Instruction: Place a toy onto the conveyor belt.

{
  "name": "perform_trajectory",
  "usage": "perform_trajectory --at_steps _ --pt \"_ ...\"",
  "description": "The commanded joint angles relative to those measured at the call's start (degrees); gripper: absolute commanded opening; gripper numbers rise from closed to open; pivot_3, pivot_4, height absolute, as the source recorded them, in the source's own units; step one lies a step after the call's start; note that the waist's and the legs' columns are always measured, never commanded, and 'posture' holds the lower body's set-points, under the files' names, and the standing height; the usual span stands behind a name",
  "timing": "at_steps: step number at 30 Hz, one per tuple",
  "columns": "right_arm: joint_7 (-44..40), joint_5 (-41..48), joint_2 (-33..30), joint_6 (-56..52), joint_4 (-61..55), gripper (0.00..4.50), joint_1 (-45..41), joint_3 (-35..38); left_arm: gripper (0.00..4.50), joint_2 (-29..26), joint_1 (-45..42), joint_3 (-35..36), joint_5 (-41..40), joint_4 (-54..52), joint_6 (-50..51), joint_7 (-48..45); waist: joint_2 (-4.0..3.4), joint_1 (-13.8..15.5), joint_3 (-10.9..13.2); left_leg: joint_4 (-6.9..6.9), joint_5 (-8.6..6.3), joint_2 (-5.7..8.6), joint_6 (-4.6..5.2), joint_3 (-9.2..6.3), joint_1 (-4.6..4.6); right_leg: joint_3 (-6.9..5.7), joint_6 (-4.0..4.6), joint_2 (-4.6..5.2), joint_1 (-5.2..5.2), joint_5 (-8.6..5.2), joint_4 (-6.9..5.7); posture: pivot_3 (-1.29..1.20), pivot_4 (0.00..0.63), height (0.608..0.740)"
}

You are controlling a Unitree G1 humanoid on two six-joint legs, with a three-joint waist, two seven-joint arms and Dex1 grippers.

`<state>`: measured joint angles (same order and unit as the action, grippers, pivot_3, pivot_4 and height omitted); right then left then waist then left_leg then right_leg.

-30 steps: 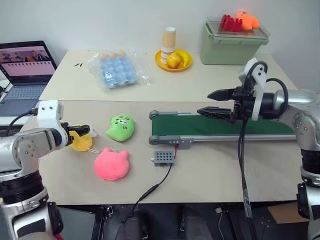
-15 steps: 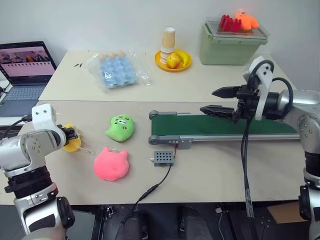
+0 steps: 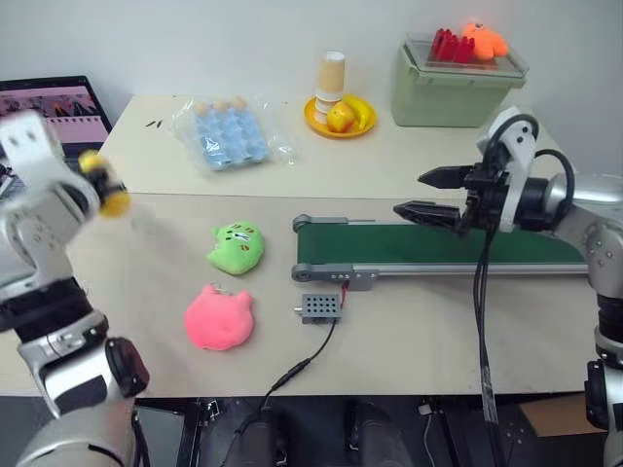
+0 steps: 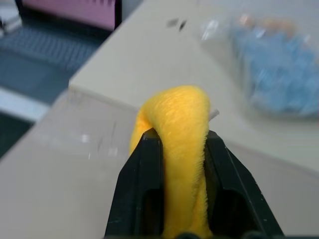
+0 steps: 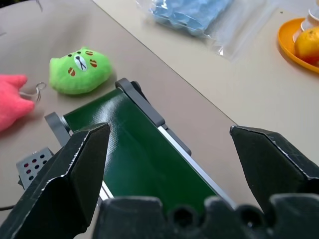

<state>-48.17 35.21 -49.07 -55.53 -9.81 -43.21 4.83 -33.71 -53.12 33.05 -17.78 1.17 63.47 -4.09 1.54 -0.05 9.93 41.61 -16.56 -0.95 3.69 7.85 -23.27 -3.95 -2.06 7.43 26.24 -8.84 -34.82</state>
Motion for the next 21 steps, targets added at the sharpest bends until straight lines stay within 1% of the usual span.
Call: perform_trajectory --at_steps 1,4,7,8,11,13,15,18,21 --pt "3.8 2.3 1.8 -3.4 -0.4 4.50 -1.7 4.2 0.92 0.6 -6.4 -0.8 -4.2 0.0 -4.1 -3.1 0.00 0.1 0.0 0.00 0.00 0.00 0.00 0.00 0.00 0.00 0.00 0.00 0.00 0.00 -0.01 0.00 0.150 0.734" --pt "7.5 3.5 4.1 -6.3 -0.7 4.50 -2.7 5.7 0.92 2.9 -9.3 -1.3 -7.3 -0.3 -2.7 -3.8 0.00 0.1 0.0 -0.01 0.01 0.00 0.00 0.04 0.06 0.01 0.00 0.01 0.00 0.00 -0.07 0.00 0.150 0.734" --pt "11.9 5.3 7.8 -9.5 -2.2 4.50 -3.5 7.5 0.92 6.6 -12.0 -1.1 -11.1 -1.7 0.5 -2.8 0.00 0.0 0.0 0.00 0.02 -0.01 -0.01 0.05 0.06 0.01 0.00 -0.01 -0.01 0.00 -0.10 0.00 0.150 0.734" --pt "14.0 6.5 9.9 -10.7 -2.8 4.50 -3.9 8.6 0.92 8.8 -13.1 -0.4 -13.0 -2.3 2.4 -2.1 0.02 0.0 0.0 -0.01 0.02 0.00 -0.01 0.05 0.06 0.01 0.00 -0.01 -0.01 0.00 -0.09 0.00 0.150 0.734" --pt "18.9 9.4 15.4 -13.7 -4.4 4.50 -5.0 11.3 0.92 13.0 -14.8 0.9 -17.0 -3.5 6.6 -0.6 0.02 0.0 0.0 0.01 0.02 0.01 0.00 0.03 0.01 0.01 -0.02 -0.02 0.00 0.00 -0.07 0.00 0.150 0.734" --pt "23.0 12.0 20.3 -15.8 -6.3 4.50 -5.8 12.5 0.92 18.2 -16.7 4.4 -20.9 -3.5 10.5 2.7 0.02 -0.1 0.0 -0.01 0.02 0.01 0.00 0.02 0.02 0.01 -0.02 -0.03 0.00 0.00 -0.06 0.00 0.150 0.734" --pt "26.2 13.5 23.6 -17.3 -7.6 4.50 -6.2 13.3 0.92 21.6 -17.5 6.2 -23.2 -3.9 12.9 5.0 0.02 -0.2 0.0 -0.03 0.02 0.00 0.00 0.00 0.02 0.00 -0.03 -0.06 0.00 0.00 -0.05 0.00 0.150 0.734" --pt "32.0 15.1 29.4 -18.8 -9.5 4.50 -6.5 13.5 0.92 26.4 -17.6 6.7 -25.8 -4.5 14.2 7.3 0.02 -0.4 0.0 -0.03 0.03 0.02 0.00 0.01 0.02 0.01 -0.03 -0.07 0.00 0.00 -0.06 0.00 0.150 0.734" --pt "36.1 16.0 33.4 -19.4 -10.5 4.50 -7.3 13.6 0.92 29.3 -17.2 6.1 -27.0 -4.0 13.7 8.8 0.01 -0.5 0.0 -0.03 0.04 0.05 -0.02 0.01 0.04 0.01 -0.02 -0.07 -0.01 0.00 -0.08 0.00 0.150 0.734"
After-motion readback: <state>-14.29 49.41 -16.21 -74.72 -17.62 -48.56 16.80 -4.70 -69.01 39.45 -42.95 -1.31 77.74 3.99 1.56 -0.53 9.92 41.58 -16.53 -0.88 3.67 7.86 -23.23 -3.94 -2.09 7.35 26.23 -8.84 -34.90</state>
